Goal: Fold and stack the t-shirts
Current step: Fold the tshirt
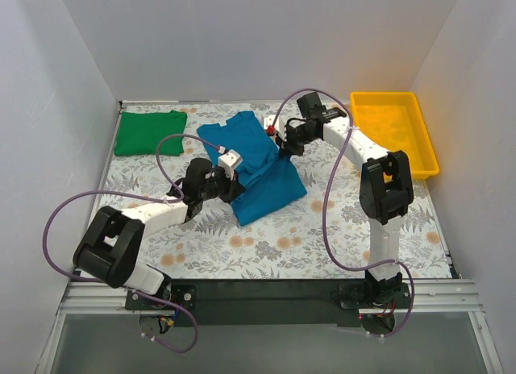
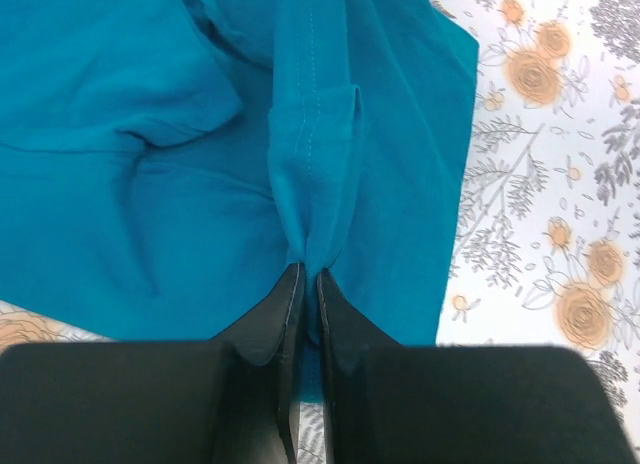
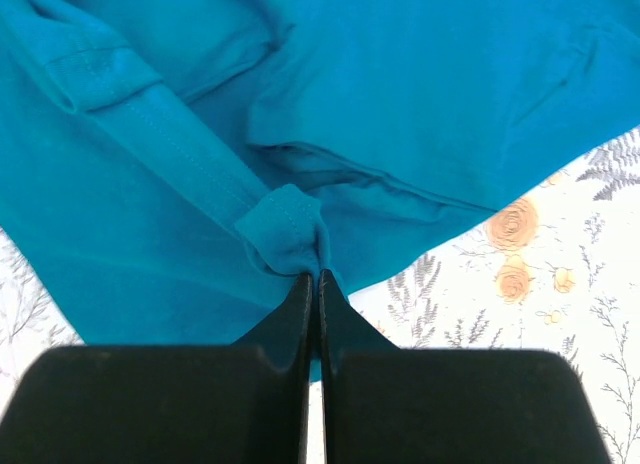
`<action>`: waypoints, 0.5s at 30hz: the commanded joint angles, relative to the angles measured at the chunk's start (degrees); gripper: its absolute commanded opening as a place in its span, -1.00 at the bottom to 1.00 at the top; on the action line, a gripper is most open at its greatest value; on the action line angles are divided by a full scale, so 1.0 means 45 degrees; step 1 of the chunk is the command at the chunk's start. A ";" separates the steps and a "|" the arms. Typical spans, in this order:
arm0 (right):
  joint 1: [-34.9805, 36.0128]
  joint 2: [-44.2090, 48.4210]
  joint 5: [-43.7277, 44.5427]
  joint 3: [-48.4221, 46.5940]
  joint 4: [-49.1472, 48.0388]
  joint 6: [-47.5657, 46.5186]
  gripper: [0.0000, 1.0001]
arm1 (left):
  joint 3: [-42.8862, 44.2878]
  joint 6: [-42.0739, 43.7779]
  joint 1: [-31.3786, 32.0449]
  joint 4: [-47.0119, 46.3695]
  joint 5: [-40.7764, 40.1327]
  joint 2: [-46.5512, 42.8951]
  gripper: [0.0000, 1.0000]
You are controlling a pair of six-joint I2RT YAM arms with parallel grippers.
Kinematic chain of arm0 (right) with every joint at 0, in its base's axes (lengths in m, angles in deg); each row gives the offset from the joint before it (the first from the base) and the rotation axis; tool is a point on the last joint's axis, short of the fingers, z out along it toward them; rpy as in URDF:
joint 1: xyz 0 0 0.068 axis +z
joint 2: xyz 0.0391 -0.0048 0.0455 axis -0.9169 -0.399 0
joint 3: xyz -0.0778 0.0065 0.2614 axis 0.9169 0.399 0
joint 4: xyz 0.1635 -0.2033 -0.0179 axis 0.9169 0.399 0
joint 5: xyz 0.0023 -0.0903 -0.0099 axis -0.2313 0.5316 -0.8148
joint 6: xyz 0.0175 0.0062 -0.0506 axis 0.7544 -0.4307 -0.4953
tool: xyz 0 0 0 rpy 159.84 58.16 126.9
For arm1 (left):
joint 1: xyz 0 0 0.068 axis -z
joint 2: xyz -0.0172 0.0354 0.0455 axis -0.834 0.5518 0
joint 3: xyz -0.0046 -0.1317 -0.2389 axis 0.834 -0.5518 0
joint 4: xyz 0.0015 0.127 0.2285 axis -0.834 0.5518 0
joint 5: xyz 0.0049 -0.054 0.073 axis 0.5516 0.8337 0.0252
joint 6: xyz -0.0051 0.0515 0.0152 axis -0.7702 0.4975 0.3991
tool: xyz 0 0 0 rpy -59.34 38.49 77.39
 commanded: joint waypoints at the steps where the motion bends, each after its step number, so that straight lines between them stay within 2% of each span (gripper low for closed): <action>1: 0.0114 -0.0505 0.0390 -0.0929 -0.0813 0.1257 -0.97 | 0.0566 0.0301 -0.0501 -0.0368 0.0620 0.0329 -1.00; 6: 0.0192 -0.1188 0.0918 -0.1494 -0.1400 0.1923 -0.97 | 0.1113 0.0301 -0.1262 -0.0427 0.1049 0.1108 -1.00; 15: 0.0212 -0.1677 0.1485 -0.1886 -0.2045 0.2861 -0.97 | 0.1973 0.0360 -0.1810 -0.0232 0.1480 0.2185 -1.00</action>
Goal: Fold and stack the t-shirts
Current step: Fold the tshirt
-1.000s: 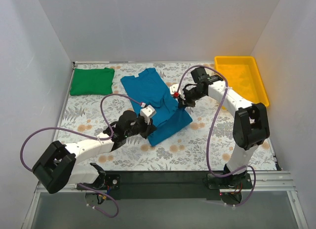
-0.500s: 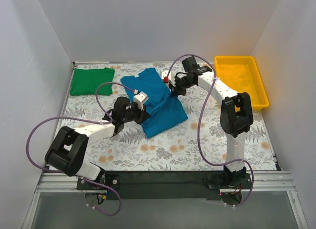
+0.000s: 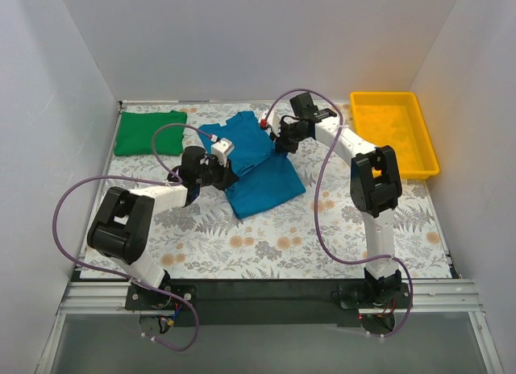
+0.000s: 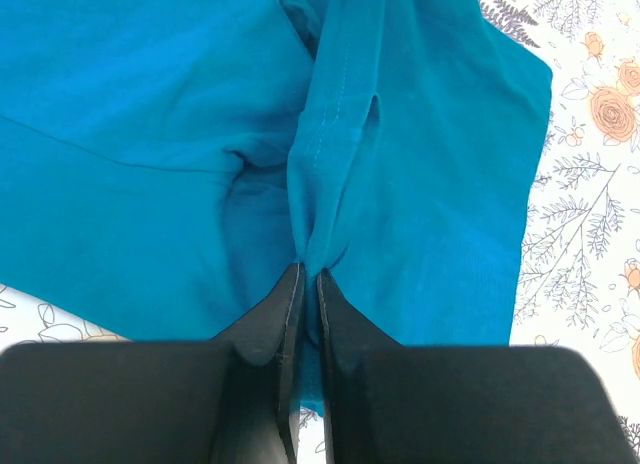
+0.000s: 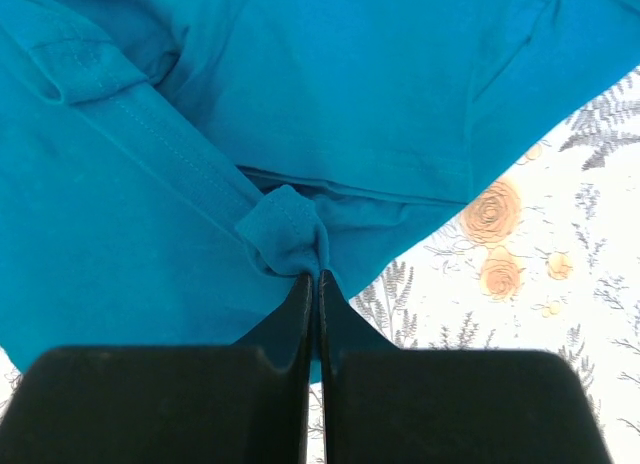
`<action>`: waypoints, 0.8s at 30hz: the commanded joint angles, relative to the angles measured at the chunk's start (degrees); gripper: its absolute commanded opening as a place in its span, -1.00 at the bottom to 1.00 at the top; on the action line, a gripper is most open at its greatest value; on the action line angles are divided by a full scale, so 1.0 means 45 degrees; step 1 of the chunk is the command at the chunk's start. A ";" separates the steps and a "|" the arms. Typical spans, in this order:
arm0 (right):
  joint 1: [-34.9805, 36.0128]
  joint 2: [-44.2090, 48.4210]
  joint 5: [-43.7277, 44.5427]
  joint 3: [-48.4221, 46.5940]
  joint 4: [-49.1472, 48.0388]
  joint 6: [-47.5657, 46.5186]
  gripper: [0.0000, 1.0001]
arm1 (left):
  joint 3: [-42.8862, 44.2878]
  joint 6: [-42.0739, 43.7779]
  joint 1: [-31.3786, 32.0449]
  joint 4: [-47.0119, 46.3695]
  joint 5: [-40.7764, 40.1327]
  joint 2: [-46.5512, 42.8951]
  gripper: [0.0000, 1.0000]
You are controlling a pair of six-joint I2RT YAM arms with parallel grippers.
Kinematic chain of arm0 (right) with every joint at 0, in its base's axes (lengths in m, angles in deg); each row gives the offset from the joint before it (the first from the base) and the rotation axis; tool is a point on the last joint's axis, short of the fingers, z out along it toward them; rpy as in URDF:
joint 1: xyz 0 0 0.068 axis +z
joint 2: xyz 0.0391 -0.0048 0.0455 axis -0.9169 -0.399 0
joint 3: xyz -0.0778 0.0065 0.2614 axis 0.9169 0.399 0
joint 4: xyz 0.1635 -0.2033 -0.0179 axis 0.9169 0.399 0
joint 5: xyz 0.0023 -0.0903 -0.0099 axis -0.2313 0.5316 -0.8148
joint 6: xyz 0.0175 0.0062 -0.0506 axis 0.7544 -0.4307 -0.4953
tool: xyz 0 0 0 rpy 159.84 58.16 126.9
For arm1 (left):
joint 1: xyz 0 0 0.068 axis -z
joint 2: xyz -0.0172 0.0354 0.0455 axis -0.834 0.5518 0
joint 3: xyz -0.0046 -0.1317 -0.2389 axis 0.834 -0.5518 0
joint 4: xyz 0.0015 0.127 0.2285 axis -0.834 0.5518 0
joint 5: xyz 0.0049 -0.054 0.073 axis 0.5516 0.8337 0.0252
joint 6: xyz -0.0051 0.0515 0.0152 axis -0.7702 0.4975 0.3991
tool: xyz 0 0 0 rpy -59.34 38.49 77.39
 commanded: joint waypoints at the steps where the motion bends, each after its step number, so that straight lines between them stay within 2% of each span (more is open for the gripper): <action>1: 0.0032 -0.0128 0.0275 -0.0852 -0.0719 0.0622 -0.97 | 0.0433 0.0185 -0.0121 -0.0048 0.0373 -0.0083 -1.00; 24: 0.0071 -0.0597 0.0627 -0.1009 -0.1247 0.1345 -0.97 | 0.1098 0.0107 -0.0667 0.0070 0.0216 0.0581 -1.00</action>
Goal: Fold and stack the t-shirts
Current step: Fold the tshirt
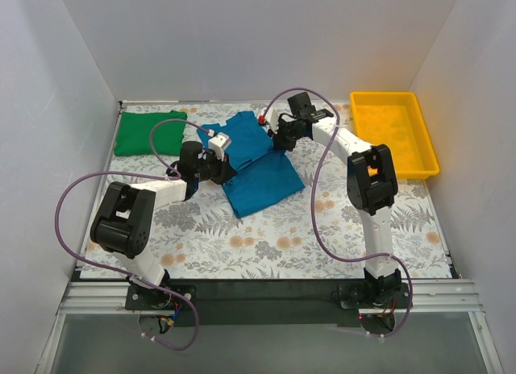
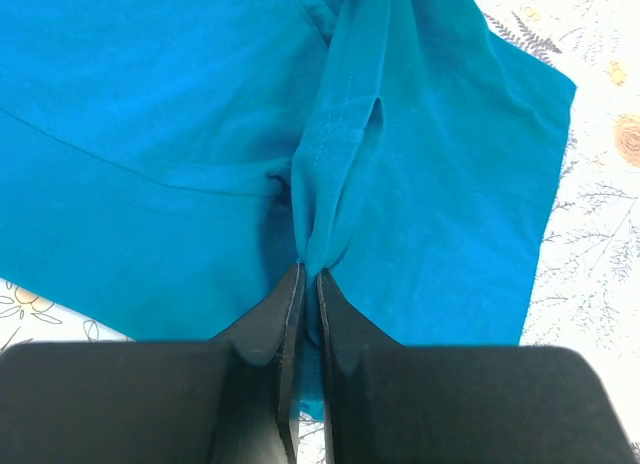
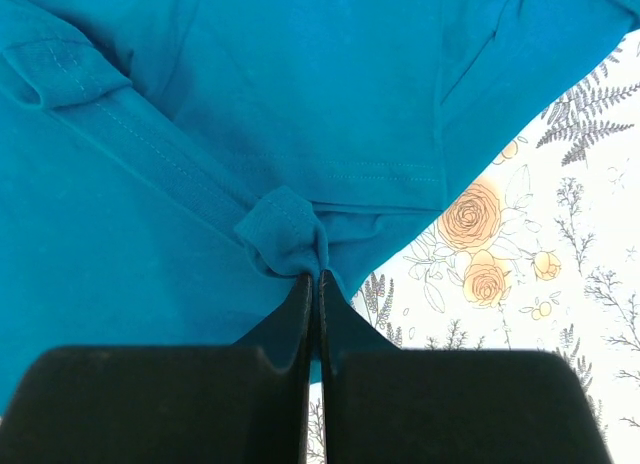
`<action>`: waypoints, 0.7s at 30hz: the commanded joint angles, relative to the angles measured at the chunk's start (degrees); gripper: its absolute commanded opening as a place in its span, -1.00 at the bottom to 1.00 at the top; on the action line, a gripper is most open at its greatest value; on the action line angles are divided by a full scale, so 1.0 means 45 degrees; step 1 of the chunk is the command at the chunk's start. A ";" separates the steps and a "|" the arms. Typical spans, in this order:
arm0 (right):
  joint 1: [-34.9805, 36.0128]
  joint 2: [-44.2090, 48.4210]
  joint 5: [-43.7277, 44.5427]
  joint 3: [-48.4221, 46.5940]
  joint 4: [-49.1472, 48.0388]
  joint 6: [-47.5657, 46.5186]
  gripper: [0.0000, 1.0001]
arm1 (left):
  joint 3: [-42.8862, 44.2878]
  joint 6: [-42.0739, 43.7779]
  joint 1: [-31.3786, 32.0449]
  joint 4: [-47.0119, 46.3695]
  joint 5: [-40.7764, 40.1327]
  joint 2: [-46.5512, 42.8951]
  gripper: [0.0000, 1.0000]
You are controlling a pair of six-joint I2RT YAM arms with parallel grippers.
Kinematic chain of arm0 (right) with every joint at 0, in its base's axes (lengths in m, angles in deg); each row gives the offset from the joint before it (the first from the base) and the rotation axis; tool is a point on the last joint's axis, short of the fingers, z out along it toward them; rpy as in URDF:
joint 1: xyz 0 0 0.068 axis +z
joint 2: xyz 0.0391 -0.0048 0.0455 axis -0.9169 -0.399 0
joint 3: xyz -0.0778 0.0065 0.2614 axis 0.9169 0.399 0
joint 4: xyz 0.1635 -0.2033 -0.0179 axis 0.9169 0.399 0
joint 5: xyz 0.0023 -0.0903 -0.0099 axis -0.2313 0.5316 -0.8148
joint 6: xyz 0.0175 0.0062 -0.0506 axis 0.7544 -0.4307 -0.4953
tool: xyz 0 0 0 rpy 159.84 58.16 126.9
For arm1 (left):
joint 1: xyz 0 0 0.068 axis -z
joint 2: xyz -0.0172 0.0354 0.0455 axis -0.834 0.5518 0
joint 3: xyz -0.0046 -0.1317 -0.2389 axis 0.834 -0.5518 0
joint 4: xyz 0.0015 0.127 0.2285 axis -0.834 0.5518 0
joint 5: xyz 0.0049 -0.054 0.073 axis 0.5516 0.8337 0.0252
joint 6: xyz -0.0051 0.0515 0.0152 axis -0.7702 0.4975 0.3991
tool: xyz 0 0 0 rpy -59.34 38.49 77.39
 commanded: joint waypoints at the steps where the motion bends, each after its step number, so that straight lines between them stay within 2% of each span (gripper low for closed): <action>1: 0.0022 -0.0097 0.0098 -0.0596 -0.0465 0.0277 -0.97 | 0.0398 0.0107 -0.0138 0.0045 0.0065 0.0032 -1.00; 21: 0.0159 -0.0624 0.0293 -0.1065 -0.0602 0.0531 -0.97 | 0.0437 0.0087 -0.0294 0.0201 -0.0188 0.0091 -1.00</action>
